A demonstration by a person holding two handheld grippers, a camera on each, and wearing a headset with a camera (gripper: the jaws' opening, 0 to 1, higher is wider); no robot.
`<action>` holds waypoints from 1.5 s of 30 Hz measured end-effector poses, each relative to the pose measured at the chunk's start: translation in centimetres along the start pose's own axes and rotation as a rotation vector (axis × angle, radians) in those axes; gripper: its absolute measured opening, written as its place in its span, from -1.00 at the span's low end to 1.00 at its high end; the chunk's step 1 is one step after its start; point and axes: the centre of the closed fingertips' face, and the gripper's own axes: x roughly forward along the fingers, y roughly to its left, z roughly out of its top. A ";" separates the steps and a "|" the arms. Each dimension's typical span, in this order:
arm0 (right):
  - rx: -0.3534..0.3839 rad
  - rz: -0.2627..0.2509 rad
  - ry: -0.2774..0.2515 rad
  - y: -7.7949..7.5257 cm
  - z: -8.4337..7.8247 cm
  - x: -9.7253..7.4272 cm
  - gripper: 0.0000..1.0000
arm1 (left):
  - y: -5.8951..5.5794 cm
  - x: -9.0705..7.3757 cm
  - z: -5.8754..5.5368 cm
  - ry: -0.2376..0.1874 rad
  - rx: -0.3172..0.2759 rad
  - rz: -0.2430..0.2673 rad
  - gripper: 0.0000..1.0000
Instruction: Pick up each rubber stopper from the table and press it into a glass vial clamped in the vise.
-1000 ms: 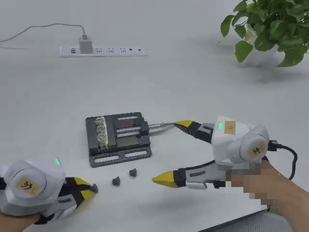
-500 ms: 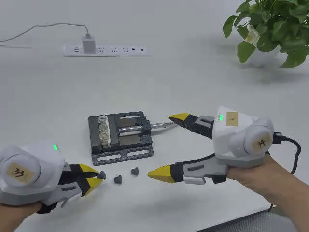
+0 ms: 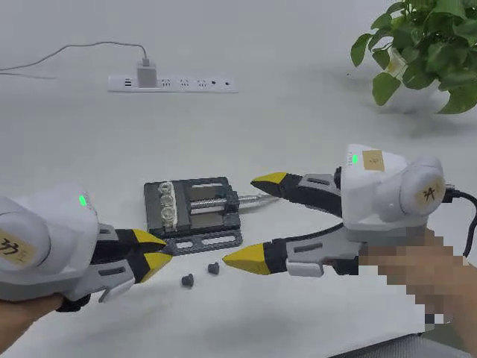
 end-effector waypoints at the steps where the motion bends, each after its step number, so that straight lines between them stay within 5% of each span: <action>1: -0.004 0.003 0.000 0.1 0.1 0.0 0.32 | -0.1 -0.1 0.3 -0.006 0.006 -0.002 -0.91; 7: -0.004 0.046 0.007 1.2 0.4 0.1 0.06 | -1.0 -0.7 2.2 -0.031 0.053 -0.023 -0.92; 21: 0.041 0.185 -0.011 3.9 1.7 0.3 -0.57 | -2.6 -1.4 4.1 -0.059 0.138 -0.067 -0.92; 45: -0.008 0.232 0.002 4.9 2.4 0.7 -0.80 | -3.7 -1.3 5.3 -0.065 0.190 -0.104 -0.92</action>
